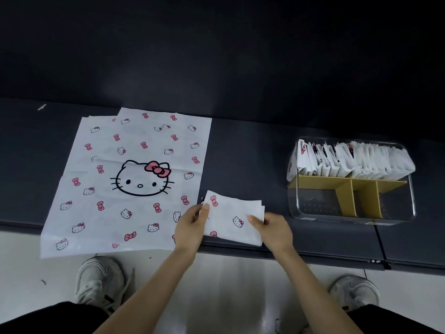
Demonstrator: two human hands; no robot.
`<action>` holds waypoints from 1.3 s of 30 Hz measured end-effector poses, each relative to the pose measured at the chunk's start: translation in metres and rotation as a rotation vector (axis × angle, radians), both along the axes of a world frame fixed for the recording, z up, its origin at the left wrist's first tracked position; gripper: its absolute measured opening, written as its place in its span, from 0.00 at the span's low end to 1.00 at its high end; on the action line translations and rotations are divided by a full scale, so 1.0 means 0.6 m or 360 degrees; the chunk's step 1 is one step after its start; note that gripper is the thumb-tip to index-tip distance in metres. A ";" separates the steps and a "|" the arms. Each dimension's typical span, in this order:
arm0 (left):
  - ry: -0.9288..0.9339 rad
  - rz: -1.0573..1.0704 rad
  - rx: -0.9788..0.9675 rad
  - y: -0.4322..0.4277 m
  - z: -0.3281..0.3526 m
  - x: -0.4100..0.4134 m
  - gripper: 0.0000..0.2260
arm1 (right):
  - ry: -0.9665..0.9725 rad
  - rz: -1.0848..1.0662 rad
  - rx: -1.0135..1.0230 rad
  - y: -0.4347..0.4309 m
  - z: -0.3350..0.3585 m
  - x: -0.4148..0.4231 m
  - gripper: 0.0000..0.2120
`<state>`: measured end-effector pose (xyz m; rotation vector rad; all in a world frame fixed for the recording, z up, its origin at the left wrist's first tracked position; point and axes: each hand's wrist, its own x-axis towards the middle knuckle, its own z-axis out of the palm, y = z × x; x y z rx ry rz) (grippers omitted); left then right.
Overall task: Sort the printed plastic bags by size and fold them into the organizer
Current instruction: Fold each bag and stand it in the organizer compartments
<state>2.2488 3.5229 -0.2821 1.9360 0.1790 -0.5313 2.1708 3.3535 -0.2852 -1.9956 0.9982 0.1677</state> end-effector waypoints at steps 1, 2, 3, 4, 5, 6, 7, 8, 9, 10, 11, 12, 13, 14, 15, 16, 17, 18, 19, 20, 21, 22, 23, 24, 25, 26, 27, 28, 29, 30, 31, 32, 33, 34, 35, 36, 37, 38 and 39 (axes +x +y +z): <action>-0.0049 0.0079 -0.0002 -0.003 -0.002 -0.003 0.08 | 0.0032 -0.0006 -0.0053 0.002 -0.001 -0.001 0.19; -0.0096 0.0135 0.0017 -0.007 0.000 -0.006 0.07 | 0.0033 -0.0016 -0.0079 0.002 -0.002 0.000 0.19; -0.0143 0.0162 0.0054 -0.009 -0.005 -0.009 0.08 | 0.0047 -0.0020 -0.0106 0.004 -0.004 0.002 0.19; -0.0189 0.0181 0.0104 -0.011 -0.010 -0.013 0.09 | 0.0078 -0.0016 -0.0159 0.007 -0.004 0.002 0.20; -0.0241 0.0192 0.0168 -0.012 -0.014 -0.016 0.10 | 0.0102 -0.0011 -0.0215 0.010 -0.002 0.002 0.22; -0.0303 0.0197 0.0233 -0.014 -0.016 -0.019 0.10 | 0.0104 -0.0006 -0.0260 0.014 -0.003 0.000 0.23; -0.0366 0.0194 0.0298 -0.016 -0.018 -0.022 0.11 | 0.0111 -0.0001 -0.0294 0.017 -0.004 -0.002 0.24; -0.0422 0.0180 0.0352 -0.016 -0.022 -0.024 0.11 | 0.0125 0.0006 -0.0316 0.019 -0.004 -0.003 0.24; -0.0477 0.0152 0.0404 -0.015 -0.027 -0.025 0.11 | 0.0134 0.0012 -0.0318 0.020 -0.004 -0.004 0.24; -0.0522 0.0112 0.0466 -0.013 -0.031 -0.026 0.11 | 0.0137 0.0019 -0.0308 0.020 -0.004 -0.005 0.24; -0.0572 0.0059 0.0533 -0.010 -0.034 -0.025 0.10 | 0.0138 0.0033 -0.0300 0.019 -0.004 -0.004 0.25; -0.0660 -0.0007 0.0599 -0.005 -0.037 -0.025 0.10 | 0.0136 0.0049 -0.0303 0.019 -0.002 -0.004 0.25; -0.0801 -0.0068 0.0651 0.001 -0.039 -0.025 0.10 | 0.0132 0.0063 -0.0309 0.019 -0.001 -0.003 0.26; -0.0924 -0.0142 0.0701 0.007 -0.037 -0.026 0.11 | 0.0130 0.0072 -0.0313 0.019 0.000 -0.002 0.26; -0.1058 -0.0215 0.0781 0.011 -0.036 -0.025 0.12 | 0.0134 0.0076 -0.0315 0.020 0.001 -0.002 0.26; -0.1175 -0.0240 0.0867 0.014 -0.039 -0.024 0.13 | 0.0136 0.0075 -0.0313 0.022 0.003 -0.003 0.26; -0.1267 -0.0248 0.0938 0.015 -0.043 -0.022 0.13 | 0.0133 0.0068 -0.0311 0.023 0.004 -0.003 0.26; -0.1320 -0.0247 0.0995 0.014 -0.045 -0.019 0.11 | 0.0128 0.0061 -0.0311 0.024 0.004 -0.004 0.26; -0.1366 -0.0252 0.1041 0.013 -0.049 -0.017 0.09 | 0.0126 0.0054 -0.0309 0.025 0.005 -0.004 0.26; -0.1391 -0.0263 0.1072 0.012 -0.053 -0.016 0.05 | 0.0126 0.0053 -0.0306 0.025 0.004 -0.005 0.26; -0.1397 -0.0274 0.1096 0.012 -0.058 -0.017 0.03 | 0.0125 0.0058 -0.0304 0.025 0.004 -0.005 0.26; -0.1382 -0.0286 0.1130 0.013 -0.061 -0.019 0.06 | 0.0123 0.0062 -0.0301 0.024 0.003 -0.005 0.26; -0.1380 -0.0314 0.1167 0.015 -0.064 -0.021 0.10 | 0.0126 0.0067 -0.0298 0.024 0.002 -0.004 0.26; -0.1407 -0.0339 0.1212 0.016 -0.065 -0.022 0.14 | 0.0134 0.0075 -0.0295 0.024 0.002 -0.003 0.25; -0.1489 -0.0360 0.1250 0.016 -0.067 -0.021 0.16 | 0.0148 0.0085 -0.0297 0.024 0.002 -0.002 0.25; -0.1588 -0.0393 0.1254 0.016 -0.066 -0.020 0.19 | 0.0156 0.0089 -0.0301 0.024 0.003 -0.001 0.26; -0.1700 -0.0476 0.1221 0.014 -0.065 -0.017 0.21 | 0.0159 0.0091 -0.0307 0.024 0.004 -0.001 0.26; -0.1798 -0.0611 0.1150 0.011 -0.064 -0.014 0.23 | 0.0163 0.0091 -0.0313 0.023 0.004 0.000 0.26; -0.1868 -0.0766 0.1065 0.009 -0.065 -0.012 0.25 | 0.0173 0.0094 -0.0320 0.023 0.005 0.001 0.26; -0.1882 -0.0918 0.0996 0.007 -0.066 -0.011 0.24 | 0.0182 0.0101 -0.0328 0.022 0.005 0.002 0.25; -0.1828 -0.1034 0.0958 0.007 -0.067 -0.012 0.23 | 0.0184 0.0104 -0.0332 0.021 0.005 0.003 0.25; -0.1706 -0.1106 0.0954 0.008 -0.068 -0.013 0.21 | 0.0184 0.0102 -0.0328 0.022 0.004 0.003 0.25; -0.1547 -0.1137 0.0953 0.010 -0.068 -0.016 0.20 | 0.0182 0.0101 -0.0329 0.022 0.003 0.002 0.25; -0.1393 -0.1133 0.0941 0.011 -0.068 -0.018 0.21 | 0.0178 0.0107 -0.0342 0.022 0.002 0.002 0.25; -0.1283 -0.1128 0.0935 0.011 -0.068 -0.021 0.23 | 0.0173 0.0115 -0.0359 0.021 0.001 0.003 0.25; -0.1218 -0.1144 0.0951 0.010 -0.070 -0.024 0.25 | 0.0176 0.0129 -0.0375 0.020 0.000 0.003 0.25; -0.1190 -0.1173 0.0985 0.010 -0.072 -0.025 0.27 | 0.0185 0.0152 -0.0385 0.019 0.000 0.003 0.25; -0.1179 -0.1205 0.1024 0.010 -0.075 -0.026 0.27 | 0.0208 0.0175 -0.0388 0.018 0.000 0.002 0.25; -0.1169 -0.1224 0.1055 0.011 -0.078 -0.026 0.27 | 0.0221 0.0186 -0.0405 0.019 -0.001 0.002 0.25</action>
